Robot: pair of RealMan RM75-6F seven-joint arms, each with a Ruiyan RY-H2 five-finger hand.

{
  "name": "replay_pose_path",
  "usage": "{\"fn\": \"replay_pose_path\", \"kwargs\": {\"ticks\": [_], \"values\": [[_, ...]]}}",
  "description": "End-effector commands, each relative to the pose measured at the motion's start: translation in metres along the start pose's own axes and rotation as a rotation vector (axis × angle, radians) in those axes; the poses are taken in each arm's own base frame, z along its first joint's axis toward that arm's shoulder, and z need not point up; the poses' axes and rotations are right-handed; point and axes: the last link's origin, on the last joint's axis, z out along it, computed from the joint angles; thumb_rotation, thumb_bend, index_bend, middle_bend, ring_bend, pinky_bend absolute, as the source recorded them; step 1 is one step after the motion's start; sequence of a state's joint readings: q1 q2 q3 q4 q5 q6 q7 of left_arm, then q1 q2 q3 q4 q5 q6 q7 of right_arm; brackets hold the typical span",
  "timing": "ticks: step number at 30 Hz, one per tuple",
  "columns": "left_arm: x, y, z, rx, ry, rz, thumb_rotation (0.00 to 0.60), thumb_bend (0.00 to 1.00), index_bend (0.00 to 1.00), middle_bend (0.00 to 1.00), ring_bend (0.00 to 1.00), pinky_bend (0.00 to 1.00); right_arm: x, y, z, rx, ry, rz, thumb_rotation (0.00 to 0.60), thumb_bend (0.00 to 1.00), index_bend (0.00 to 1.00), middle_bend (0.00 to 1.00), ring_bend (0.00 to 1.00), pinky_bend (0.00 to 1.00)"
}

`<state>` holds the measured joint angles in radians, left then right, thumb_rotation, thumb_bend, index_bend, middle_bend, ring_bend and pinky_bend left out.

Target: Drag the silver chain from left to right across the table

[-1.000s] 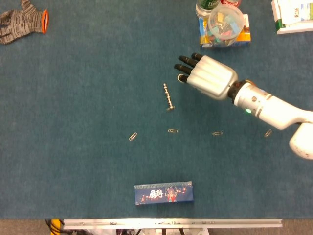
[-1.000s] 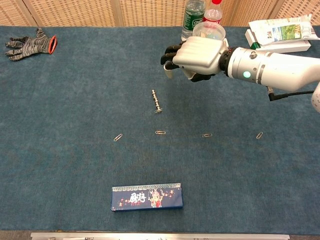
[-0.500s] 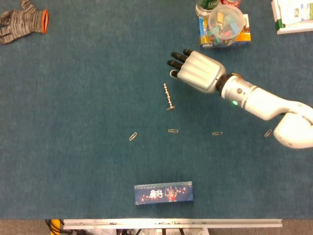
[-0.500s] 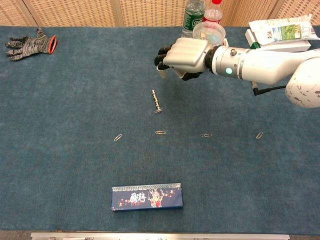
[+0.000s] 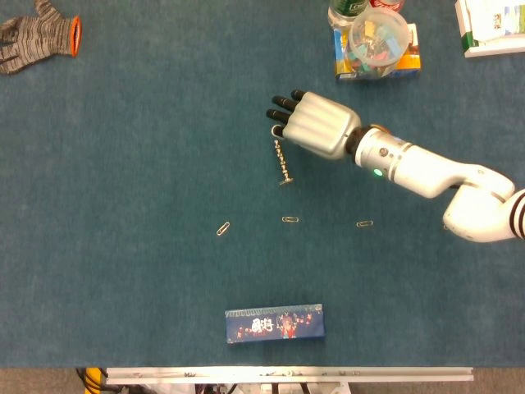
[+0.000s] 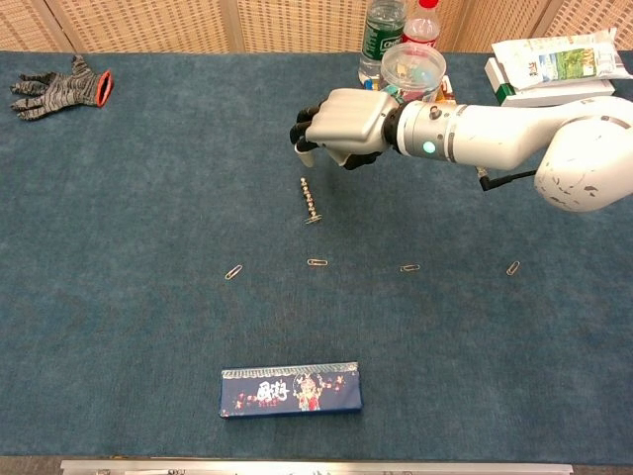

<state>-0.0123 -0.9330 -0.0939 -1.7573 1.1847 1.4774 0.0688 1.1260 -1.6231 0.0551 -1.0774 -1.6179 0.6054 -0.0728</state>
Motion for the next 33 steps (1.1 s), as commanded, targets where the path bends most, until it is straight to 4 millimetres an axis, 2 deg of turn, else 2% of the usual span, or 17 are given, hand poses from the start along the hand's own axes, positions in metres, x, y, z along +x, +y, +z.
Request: {"fn": "replay_pose_path", "kwargs": {"ticks": [1,14,33], "values": [[0.0,-0.001,0.0,0.004,0.001,0.002,0.6,0.12,0.49,0.18,0.05,0.01,0.001,-0.003,0.002,0.016,0.011,-0.001,0.6,1.0,0.36,0.17,0.1,0.24],[-0.002,-0.004,0.003,0.022,-0.01,0.007,0.6,0.12,0.49,0.18,0.05,0.01,0.005,-0.01,0.007,0.08,0.04,-0.008,0.6,1.0,0.36,0.17,0.1,0.24],[-0.006,-0.011,0.01,0.068,-0.02,0.022,0.6,0.12,0.5,0.18,0.05,0.01,-0.002,0.003,0.02,0.089,0.004,-0.021,0.6,1.0,0.36,0.17,0.1,0.24]]}}
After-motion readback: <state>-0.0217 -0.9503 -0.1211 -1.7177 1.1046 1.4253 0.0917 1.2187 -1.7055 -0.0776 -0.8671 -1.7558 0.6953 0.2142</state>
